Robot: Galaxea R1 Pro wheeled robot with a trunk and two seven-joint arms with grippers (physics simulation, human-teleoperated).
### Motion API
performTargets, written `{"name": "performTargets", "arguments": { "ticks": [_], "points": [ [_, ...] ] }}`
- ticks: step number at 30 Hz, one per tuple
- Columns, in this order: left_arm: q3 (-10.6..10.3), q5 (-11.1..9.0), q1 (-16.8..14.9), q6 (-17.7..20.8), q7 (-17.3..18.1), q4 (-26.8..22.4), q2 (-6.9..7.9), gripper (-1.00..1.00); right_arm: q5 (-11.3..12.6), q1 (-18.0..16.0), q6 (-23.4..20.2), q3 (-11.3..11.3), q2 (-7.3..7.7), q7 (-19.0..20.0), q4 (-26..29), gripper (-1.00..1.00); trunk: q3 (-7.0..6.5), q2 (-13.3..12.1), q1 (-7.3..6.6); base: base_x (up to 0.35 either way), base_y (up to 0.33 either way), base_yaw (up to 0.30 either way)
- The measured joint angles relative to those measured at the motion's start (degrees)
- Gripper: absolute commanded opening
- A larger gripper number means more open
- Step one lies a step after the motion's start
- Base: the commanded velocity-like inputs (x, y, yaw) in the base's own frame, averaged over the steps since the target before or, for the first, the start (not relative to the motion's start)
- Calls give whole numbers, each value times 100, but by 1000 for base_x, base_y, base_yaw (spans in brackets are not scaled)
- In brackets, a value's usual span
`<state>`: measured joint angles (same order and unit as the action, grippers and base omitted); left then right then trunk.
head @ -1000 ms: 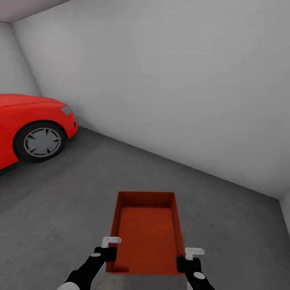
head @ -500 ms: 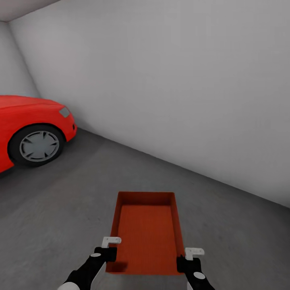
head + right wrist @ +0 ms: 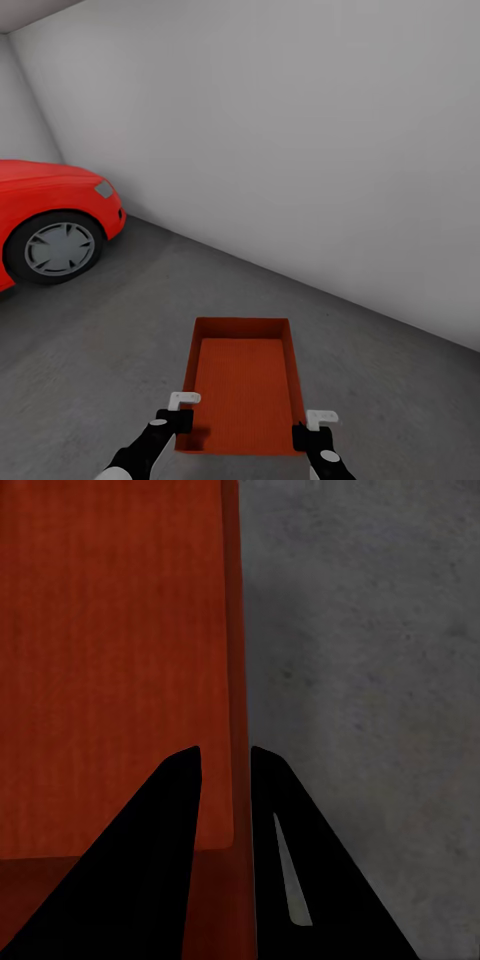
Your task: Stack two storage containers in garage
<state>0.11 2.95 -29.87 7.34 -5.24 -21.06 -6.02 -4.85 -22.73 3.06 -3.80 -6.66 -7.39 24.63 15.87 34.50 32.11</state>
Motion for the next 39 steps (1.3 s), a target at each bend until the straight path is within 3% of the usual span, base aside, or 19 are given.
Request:
{"name": "performTargets", "arguments": {
  "ticks": [13, 39],
  "points": [
    [2, 6, -1, -9, 1, -2, -2, -100, 1, 1, 12, -4, 0, -2, 1, -100, 0, 0, 1, 289, 73, -29],
    [3, 7, -1, -21, 5, 0, -1, -100, 1, 2, 23, -3, 0, -3, 1, -100, 0, -1, 3, 9, 1, -230]
  ]
}}
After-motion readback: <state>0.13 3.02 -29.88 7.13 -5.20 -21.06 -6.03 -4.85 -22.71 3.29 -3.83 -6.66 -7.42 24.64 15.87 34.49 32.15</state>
